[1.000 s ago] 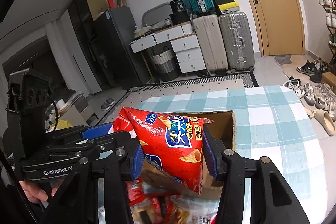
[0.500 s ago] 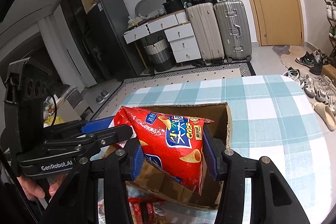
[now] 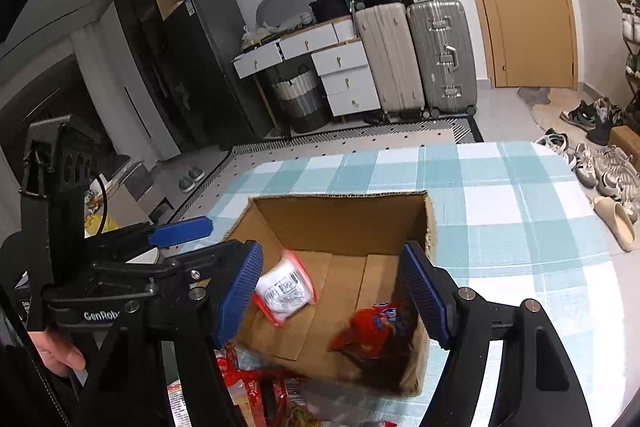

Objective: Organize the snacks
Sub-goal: 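Withdraw both tools from the box back toward the snack pile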

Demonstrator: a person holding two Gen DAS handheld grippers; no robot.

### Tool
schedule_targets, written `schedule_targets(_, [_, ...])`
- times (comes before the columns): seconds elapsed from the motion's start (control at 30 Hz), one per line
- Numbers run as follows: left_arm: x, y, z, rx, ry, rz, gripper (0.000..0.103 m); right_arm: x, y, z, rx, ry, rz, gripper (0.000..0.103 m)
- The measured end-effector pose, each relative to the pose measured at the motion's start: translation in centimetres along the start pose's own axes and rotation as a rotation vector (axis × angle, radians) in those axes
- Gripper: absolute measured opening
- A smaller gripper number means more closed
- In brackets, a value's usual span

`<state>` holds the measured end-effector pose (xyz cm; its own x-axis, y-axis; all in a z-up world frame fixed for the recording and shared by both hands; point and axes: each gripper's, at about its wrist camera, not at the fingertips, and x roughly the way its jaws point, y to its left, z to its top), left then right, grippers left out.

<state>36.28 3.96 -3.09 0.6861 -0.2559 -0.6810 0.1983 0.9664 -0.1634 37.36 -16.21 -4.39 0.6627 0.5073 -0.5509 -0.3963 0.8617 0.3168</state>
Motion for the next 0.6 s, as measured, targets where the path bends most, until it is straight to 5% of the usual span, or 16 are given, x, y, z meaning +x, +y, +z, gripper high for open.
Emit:
schedule_targets(0.33, [-5.4,-0.9,-1.5,-0.004,-0.048,0.037,0.071,-5.2,0.6,-0.6,0.018,-0.067,-0.019,0.073])
schedule_targets(0.47, [-7.8,-1.8,-2.3,-0.010,-0.064,0.064,0.083,-7.5,1.7,-1.1,-0.007,-0.086,-0.023,0.073])
schedule_targets(0.6, [-9.8,-2.3,-3.3,-0.009,-0.072,0.091,0.084,-9.4,3.0,-1.7,-0.020,-0.102,-0.011,0.073])
